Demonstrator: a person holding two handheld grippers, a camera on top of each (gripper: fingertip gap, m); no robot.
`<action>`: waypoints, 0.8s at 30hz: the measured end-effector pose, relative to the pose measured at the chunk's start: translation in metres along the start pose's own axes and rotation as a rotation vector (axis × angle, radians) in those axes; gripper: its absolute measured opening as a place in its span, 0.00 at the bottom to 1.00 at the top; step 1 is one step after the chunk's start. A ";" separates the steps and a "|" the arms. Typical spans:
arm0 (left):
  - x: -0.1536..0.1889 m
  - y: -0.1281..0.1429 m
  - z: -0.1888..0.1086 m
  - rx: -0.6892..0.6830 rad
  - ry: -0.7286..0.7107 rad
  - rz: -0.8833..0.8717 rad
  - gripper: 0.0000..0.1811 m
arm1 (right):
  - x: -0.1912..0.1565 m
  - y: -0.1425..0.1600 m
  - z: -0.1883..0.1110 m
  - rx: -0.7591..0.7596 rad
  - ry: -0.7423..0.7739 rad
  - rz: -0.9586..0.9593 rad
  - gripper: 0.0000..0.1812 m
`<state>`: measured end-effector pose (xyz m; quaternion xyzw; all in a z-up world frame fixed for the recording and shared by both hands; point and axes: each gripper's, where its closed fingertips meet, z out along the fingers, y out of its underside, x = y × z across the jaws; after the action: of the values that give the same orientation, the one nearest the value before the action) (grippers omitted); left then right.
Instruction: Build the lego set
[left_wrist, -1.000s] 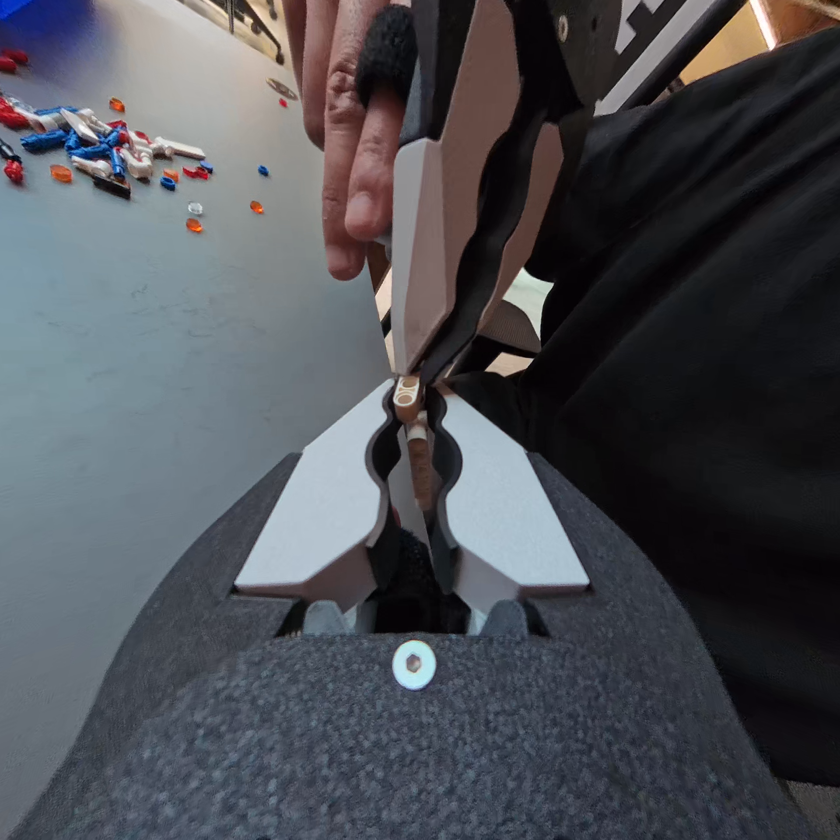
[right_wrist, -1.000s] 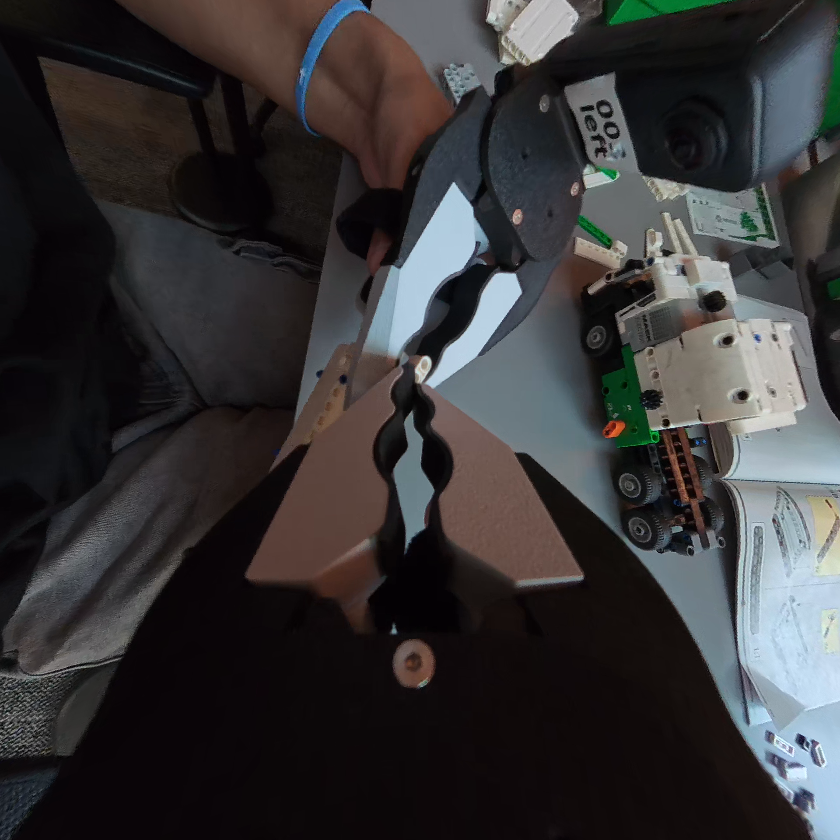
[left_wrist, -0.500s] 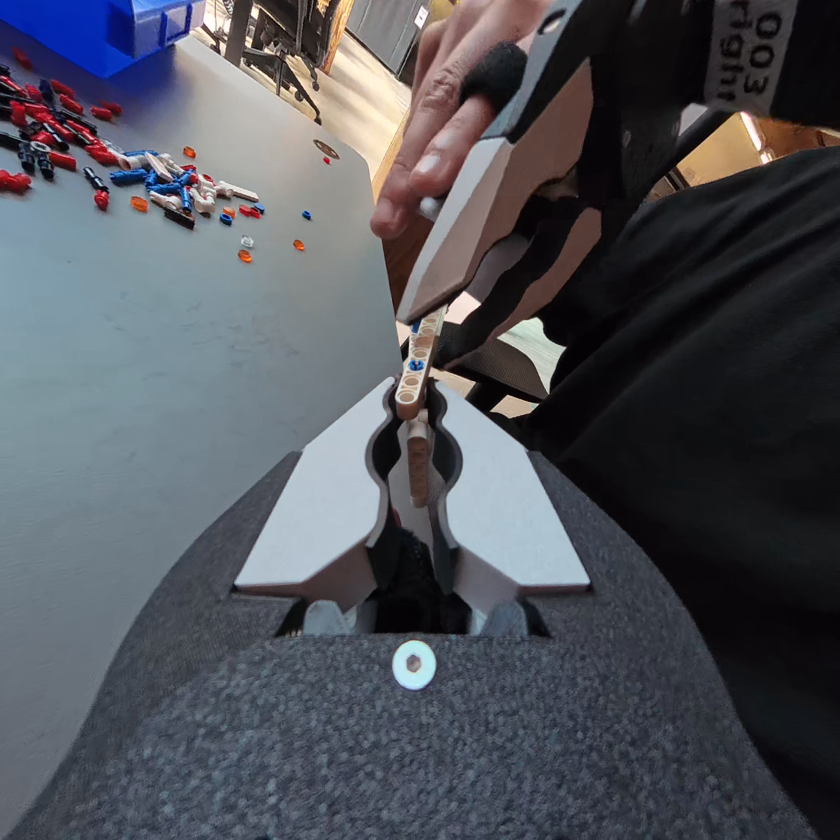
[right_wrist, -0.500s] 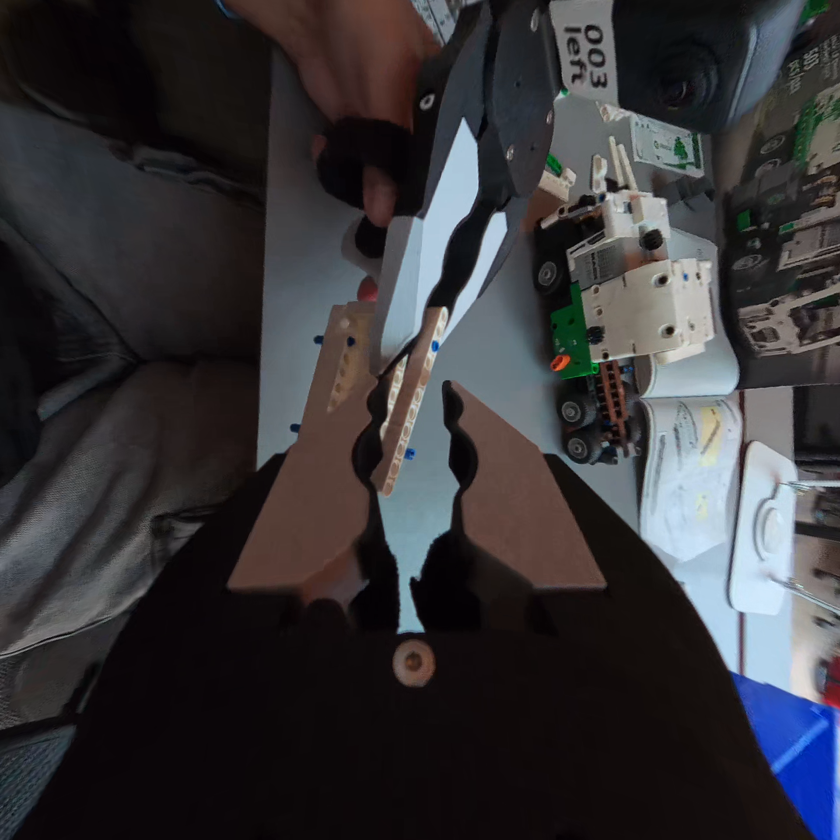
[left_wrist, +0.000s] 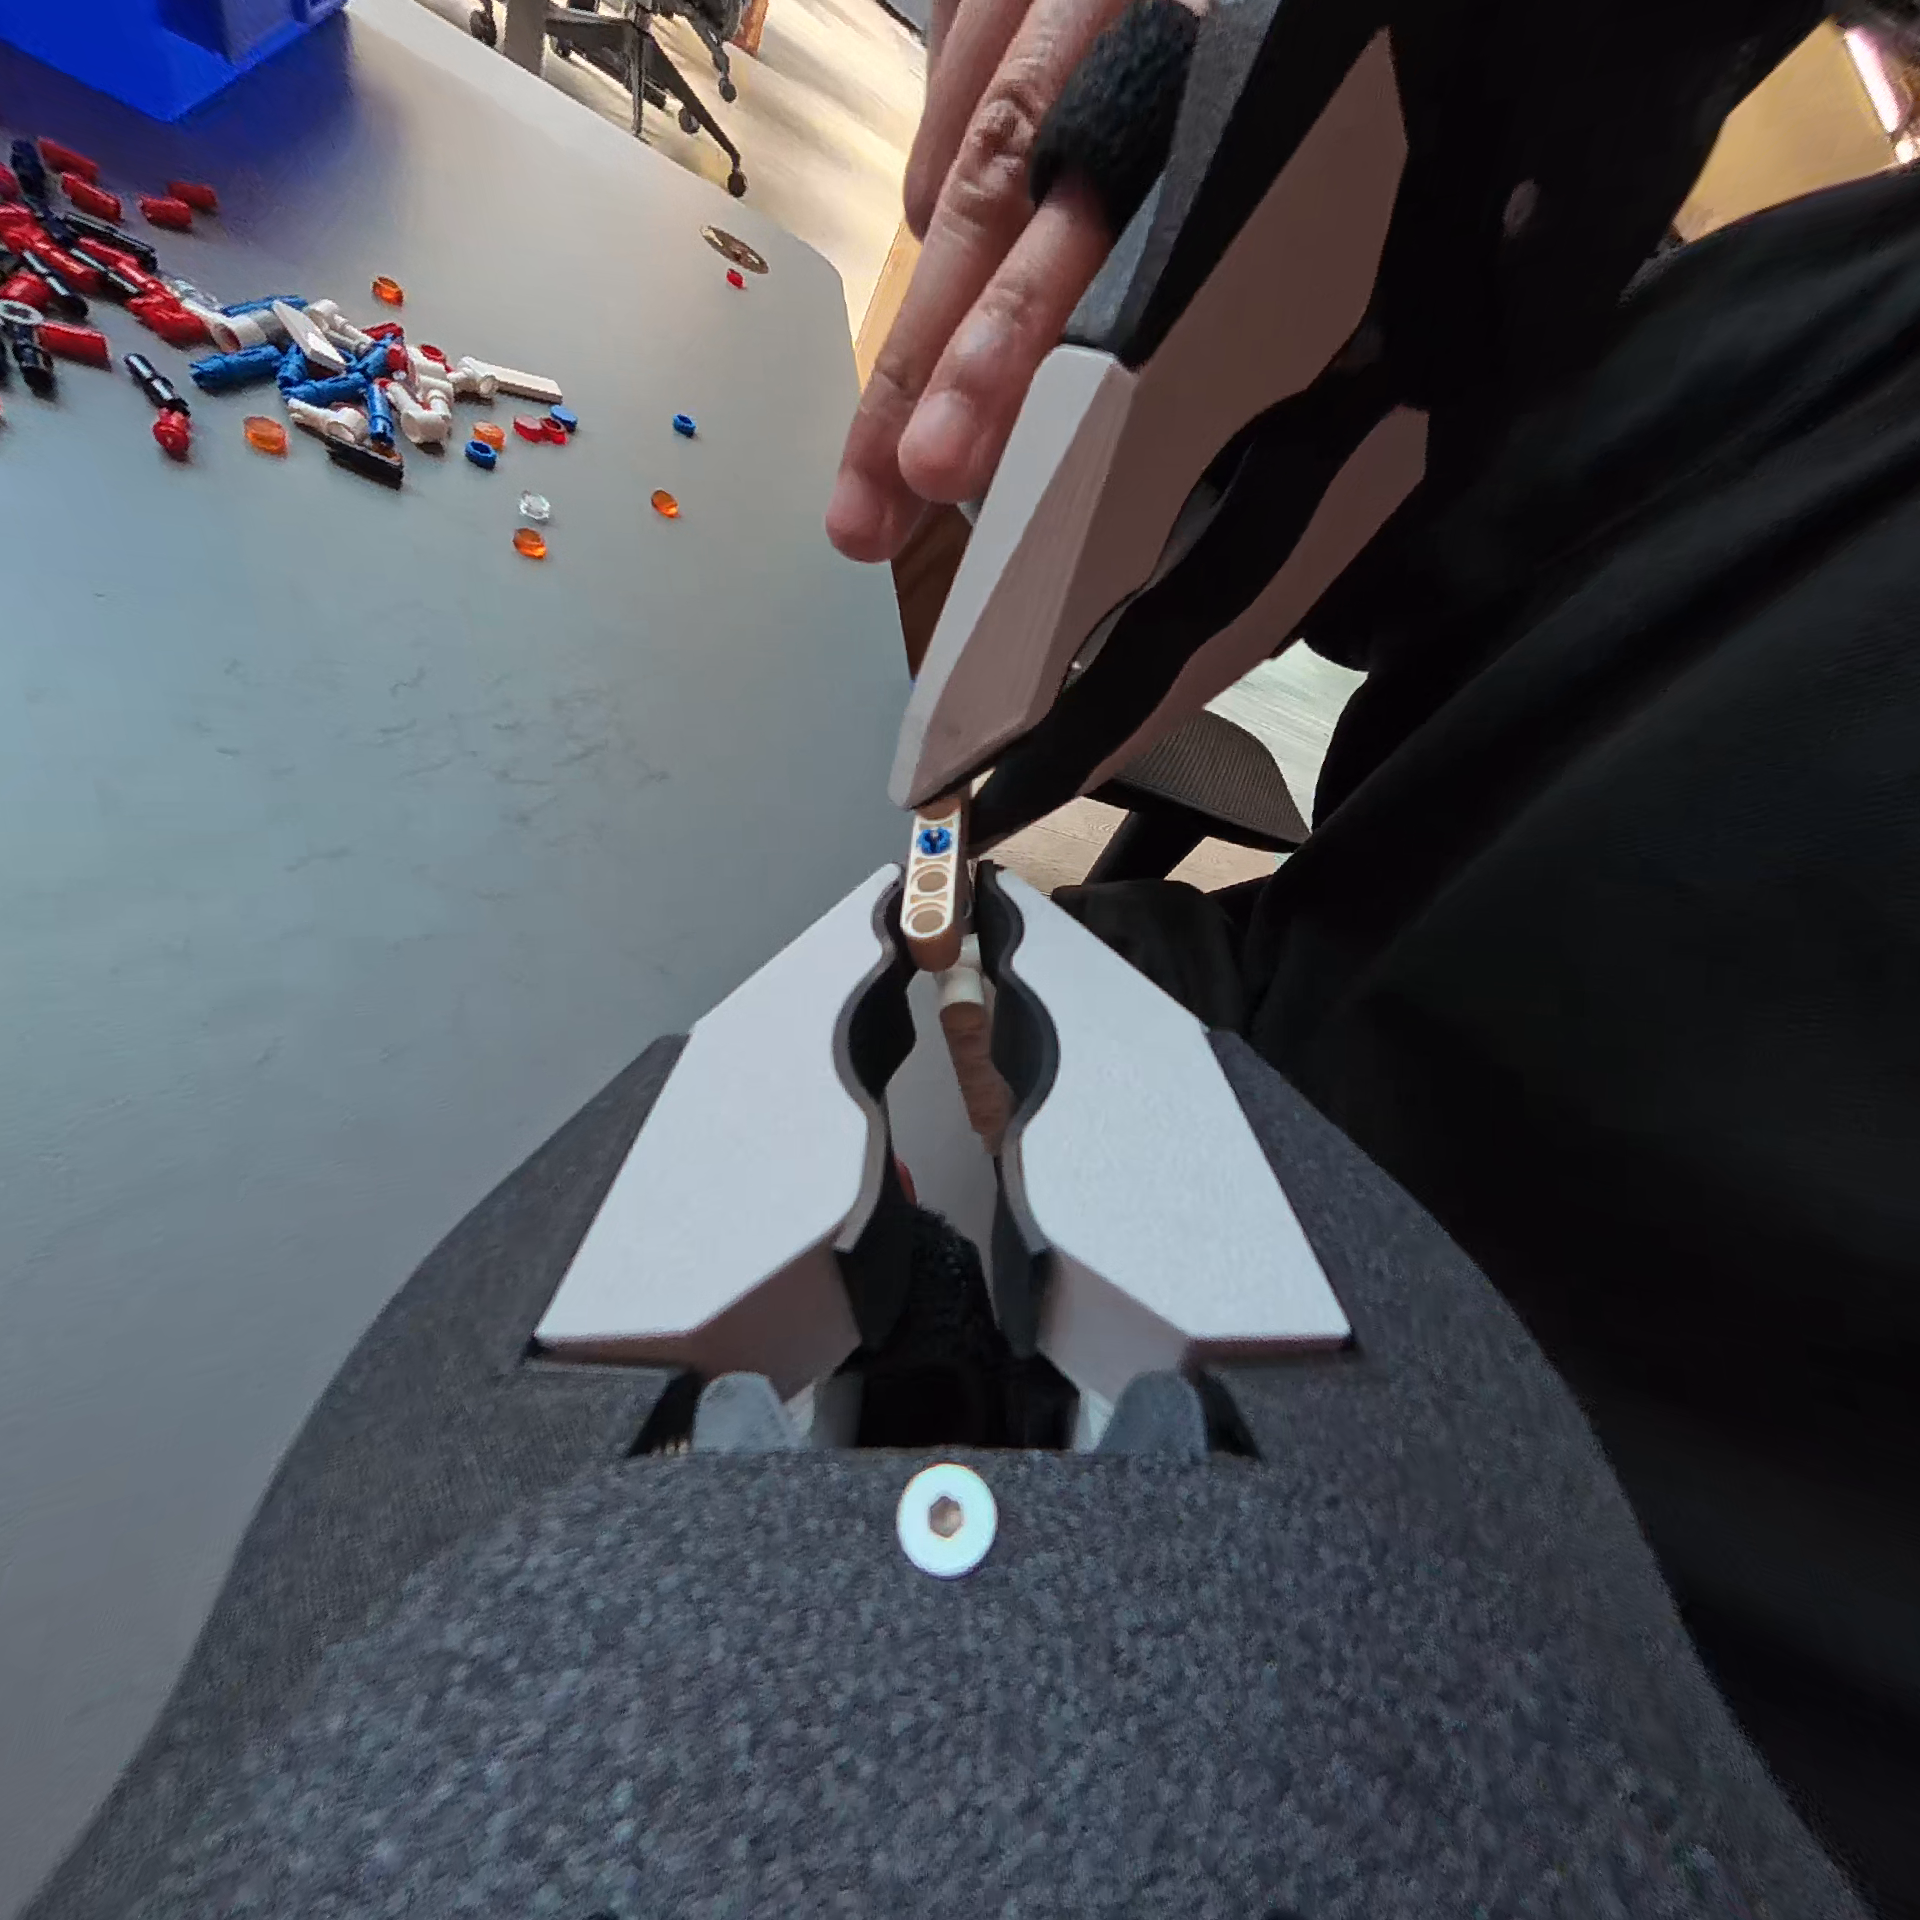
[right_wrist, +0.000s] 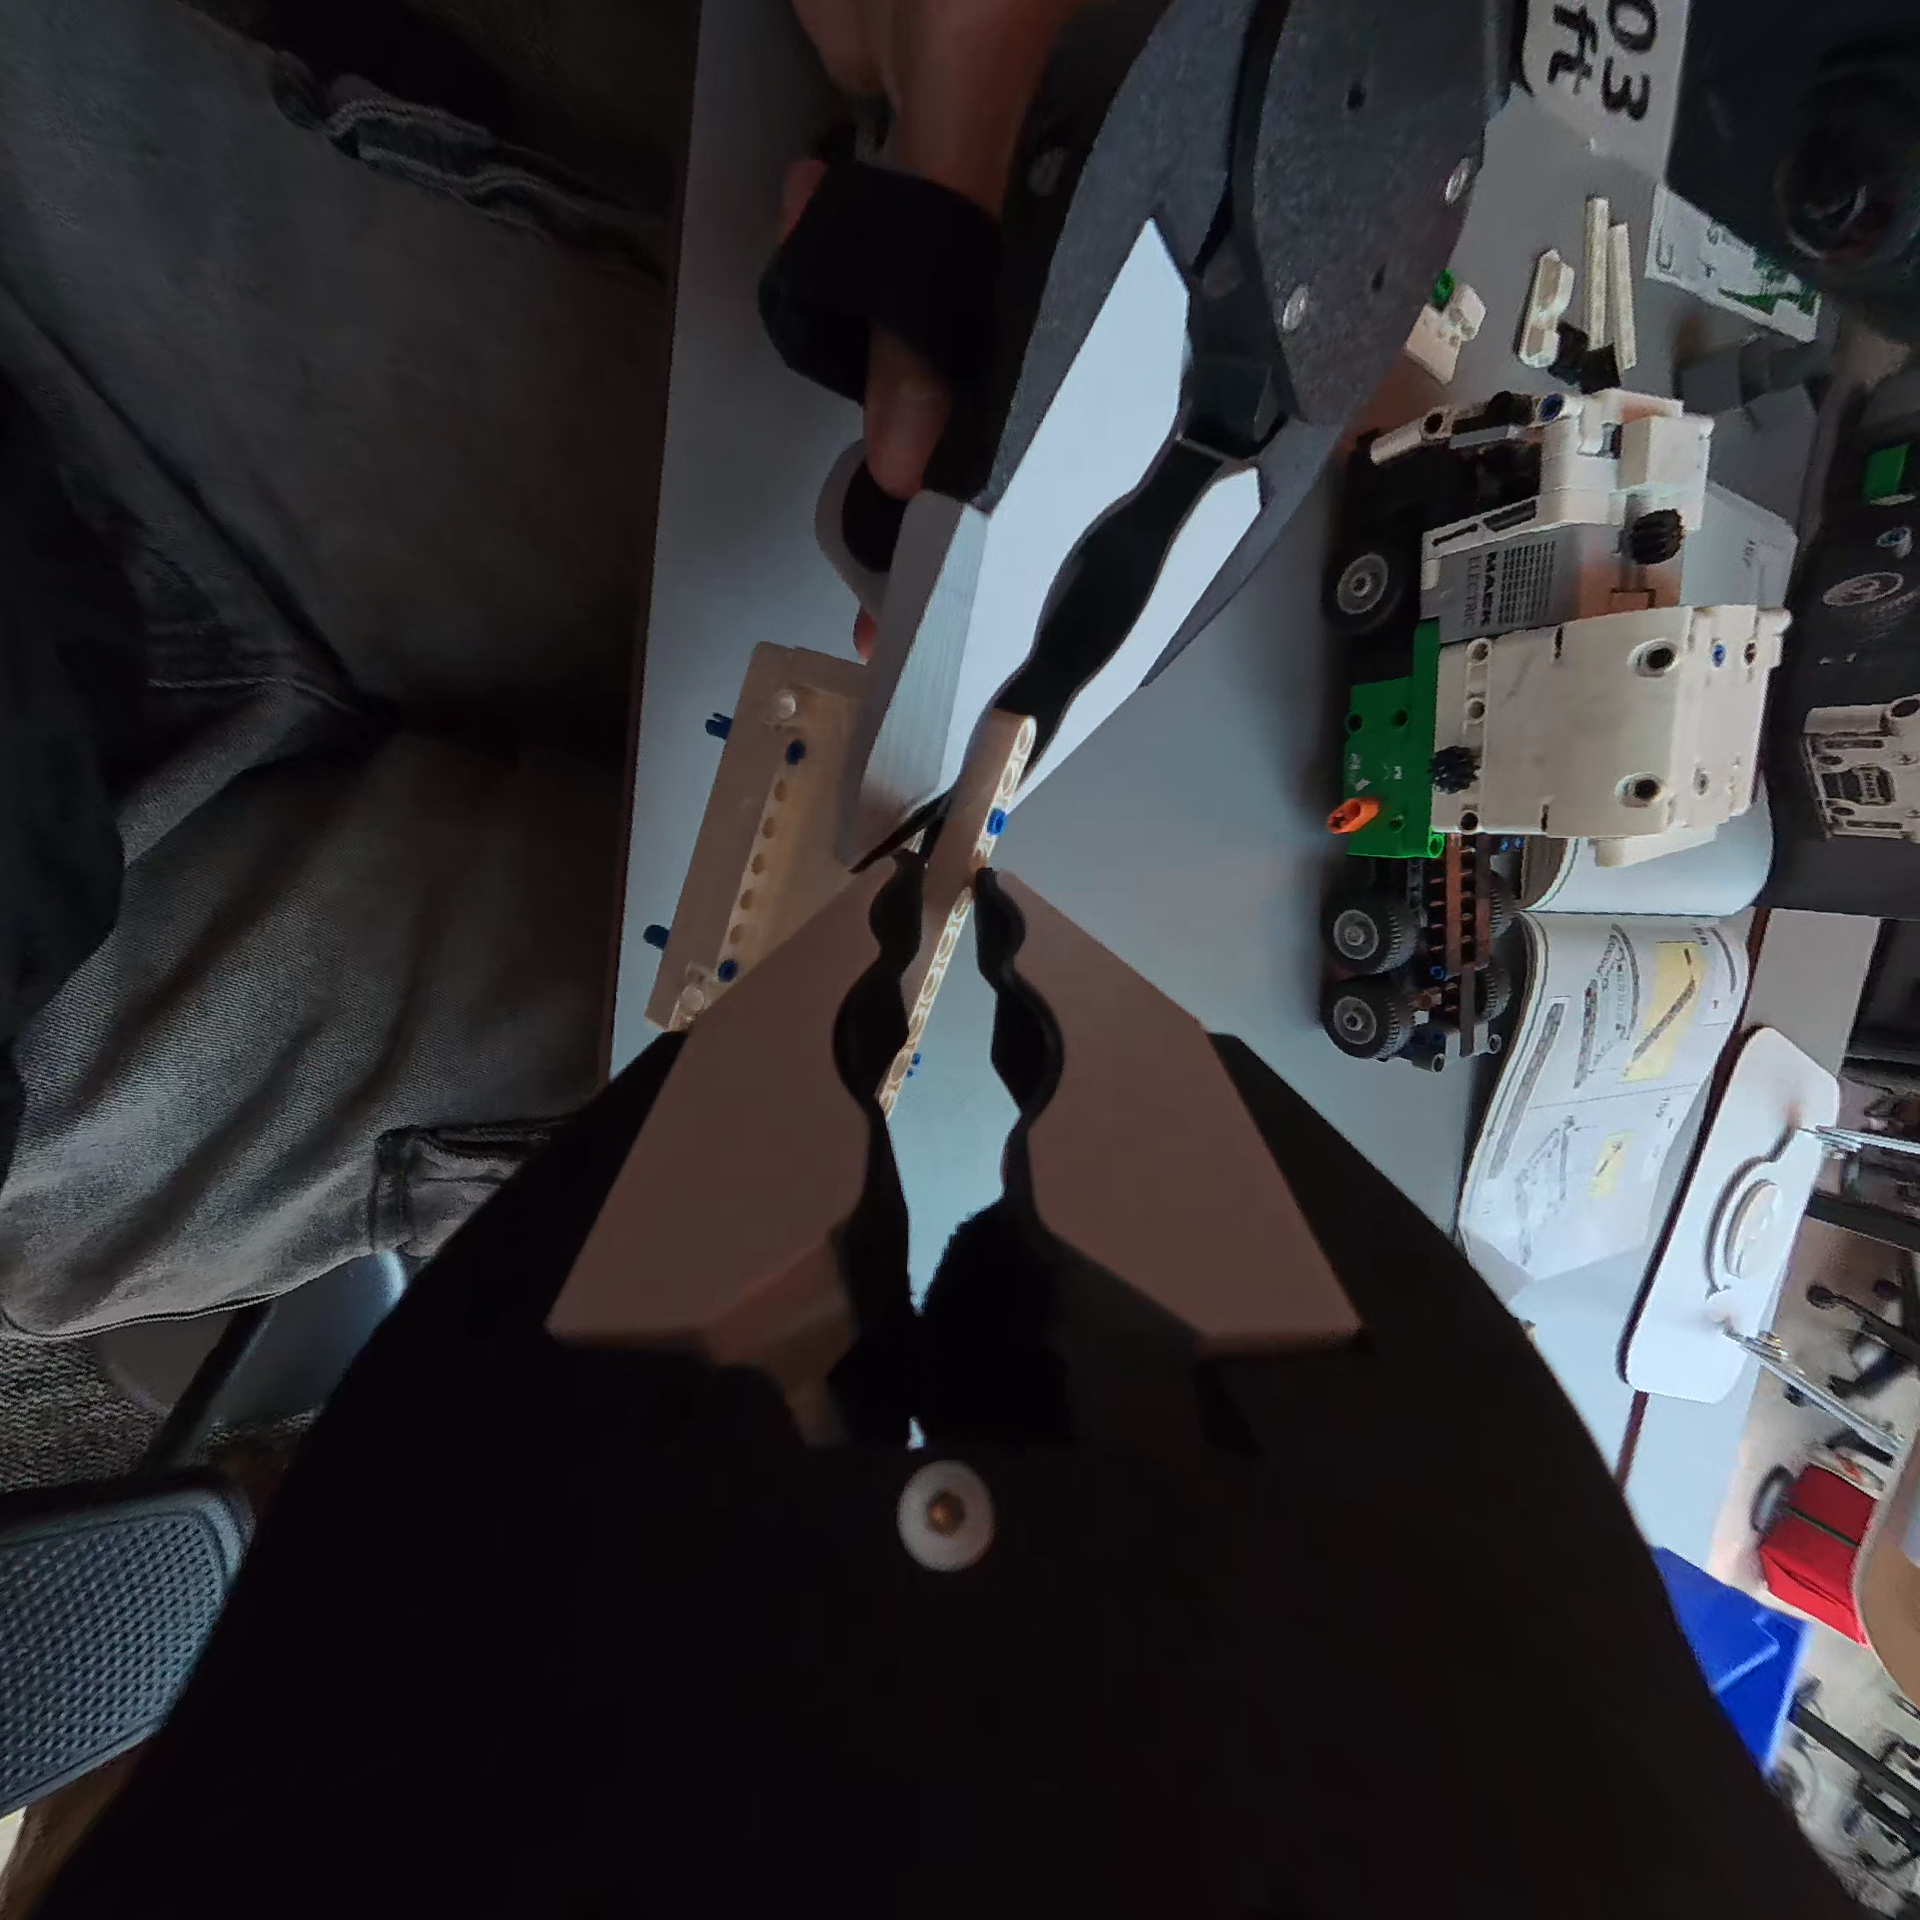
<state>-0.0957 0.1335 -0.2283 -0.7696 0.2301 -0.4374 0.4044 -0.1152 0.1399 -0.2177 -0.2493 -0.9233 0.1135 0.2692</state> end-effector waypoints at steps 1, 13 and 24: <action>0.002 0.000 0.000 0.004 0.009 0.011 0.04 | -0.001 -0.002 -0.002 0.024 -0.018 0.017 0.05; 0.000 -0.001 0.000 0.002 0.028 -0.035 0.03 | 0.003 -0.003 -0.001 0.139 -0.020 0.099 0.05; -0.004 0.005 0.003 -0.036 -0.010 -0.032 0.03 | 0.002 0.001 0.007 -0.075 0.246 -0.035 0.05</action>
<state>-0.0951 0.1354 -0.2352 -0.7826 0.2233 -0.4357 0.3845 -0.1205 0.1416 -0.2232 -0.2549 -0.8912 0.0429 0.3729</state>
